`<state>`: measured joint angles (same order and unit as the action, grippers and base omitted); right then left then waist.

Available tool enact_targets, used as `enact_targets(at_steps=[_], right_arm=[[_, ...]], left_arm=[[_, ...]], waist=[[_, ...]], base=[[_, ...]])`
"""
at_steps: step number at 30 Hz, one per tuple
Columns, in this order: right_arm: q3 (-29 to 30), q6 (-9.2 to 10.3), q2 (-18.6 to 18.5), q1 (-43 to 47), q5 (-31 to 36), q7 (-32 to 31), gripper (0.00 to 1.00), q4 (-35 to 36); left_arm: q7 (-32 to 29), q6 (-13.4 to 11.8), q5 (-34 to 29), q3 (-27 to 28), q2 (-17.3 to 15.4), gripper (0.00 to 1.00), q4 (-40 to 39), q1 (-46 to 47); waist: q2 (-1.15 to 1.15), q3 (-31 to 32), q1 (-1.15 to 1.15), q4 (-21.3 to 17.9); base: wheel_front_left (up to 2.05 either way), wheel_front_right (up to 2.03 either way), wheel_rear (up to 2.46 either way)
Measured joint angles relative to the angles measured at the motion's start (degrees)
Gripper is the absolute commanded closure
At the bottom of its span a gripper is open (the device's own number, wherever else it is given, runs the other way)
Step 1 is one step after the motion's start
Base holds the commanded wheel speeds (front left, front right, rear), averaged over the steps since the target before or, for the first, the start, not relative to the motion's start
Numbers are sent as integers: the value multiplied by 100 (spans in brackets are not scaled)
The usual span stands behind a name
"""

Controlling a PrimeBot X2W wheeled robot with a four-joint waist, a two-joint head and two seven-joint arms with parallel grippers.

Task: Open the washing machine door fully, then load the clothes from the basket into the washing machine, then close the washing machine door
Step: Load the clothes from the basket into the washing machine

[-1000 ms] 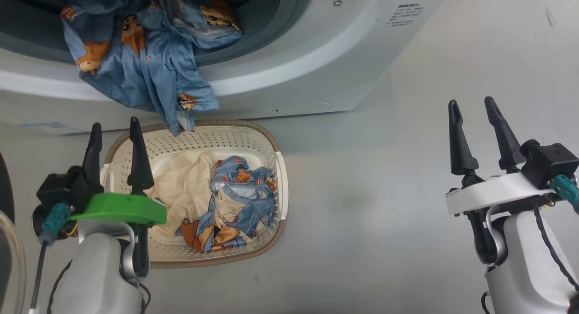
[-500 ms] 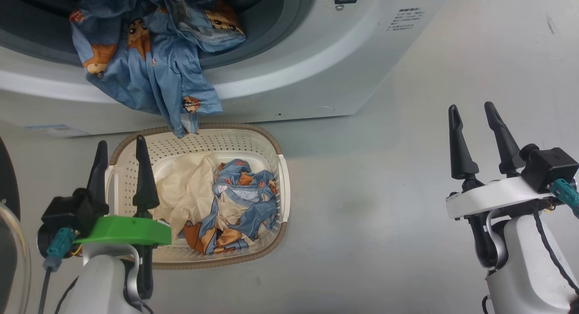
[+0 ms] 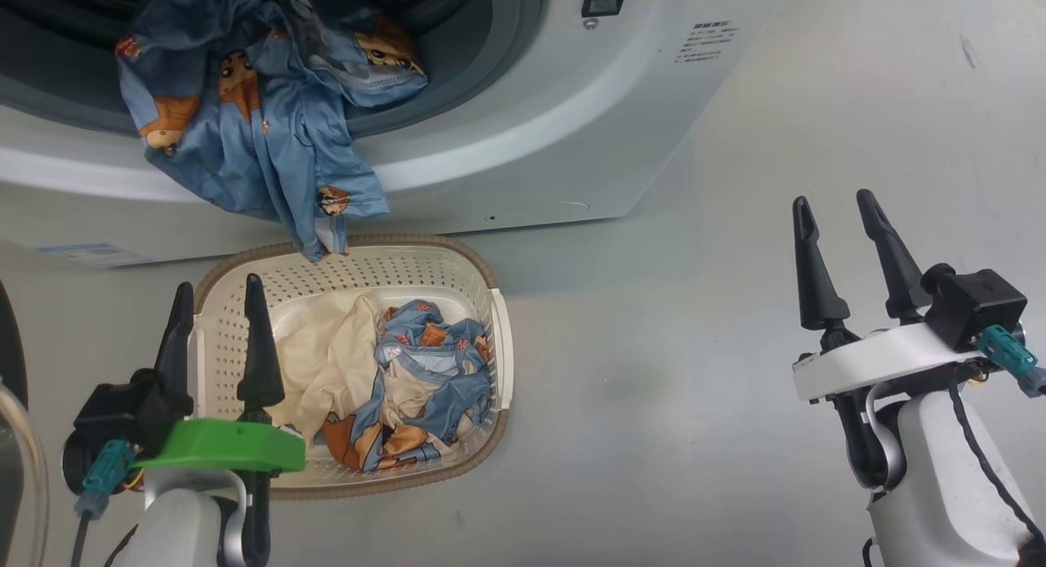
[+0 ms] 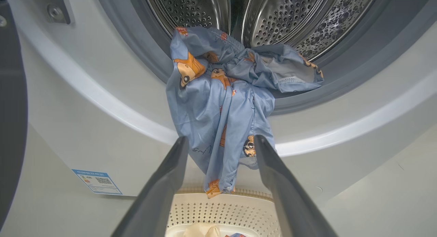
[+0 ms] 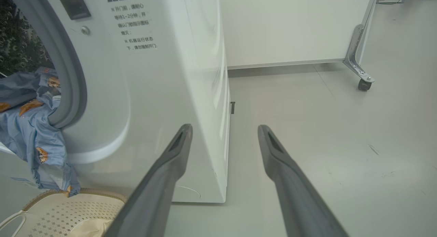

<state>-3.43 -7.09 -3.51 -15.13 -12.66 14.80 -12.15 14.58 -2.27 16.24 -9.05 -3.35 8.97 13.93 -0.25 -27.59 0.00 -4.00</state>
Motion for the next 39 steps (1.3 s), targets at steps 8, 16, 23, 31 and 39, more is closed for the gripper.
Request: enact_targets(at_steps=[8,16,23,31,39], right_arm=[[23,0,8,111,-1,0,0,3],[73,0,10,112,-1,0,0,5],[83,0,13,112,-1,0,0,26],[-23,0,27,96,-1,0,0,65],[-52,0,30,76,-1,0,0,69]], left_arm=[[-125,0,0,-21,-22,0,-105,-18],[-204,-24,0,-22,-24,0,-148,-18],[-333,-23,-22,-69,-81,0,-142,-9],[-455,-9,-56,-59,-151,0,-67,163],[-511,4,-68,-29,-223,0,238,609]], waist=[[0,49,0,-64],[0,41,0,-96],[0,15,0,-106],[0,-121,0,-140],[0,-277,0,-256]], base=[[0,0,0],[0,0,0],[0,0,0],[0,0,0],[0,0,0]])
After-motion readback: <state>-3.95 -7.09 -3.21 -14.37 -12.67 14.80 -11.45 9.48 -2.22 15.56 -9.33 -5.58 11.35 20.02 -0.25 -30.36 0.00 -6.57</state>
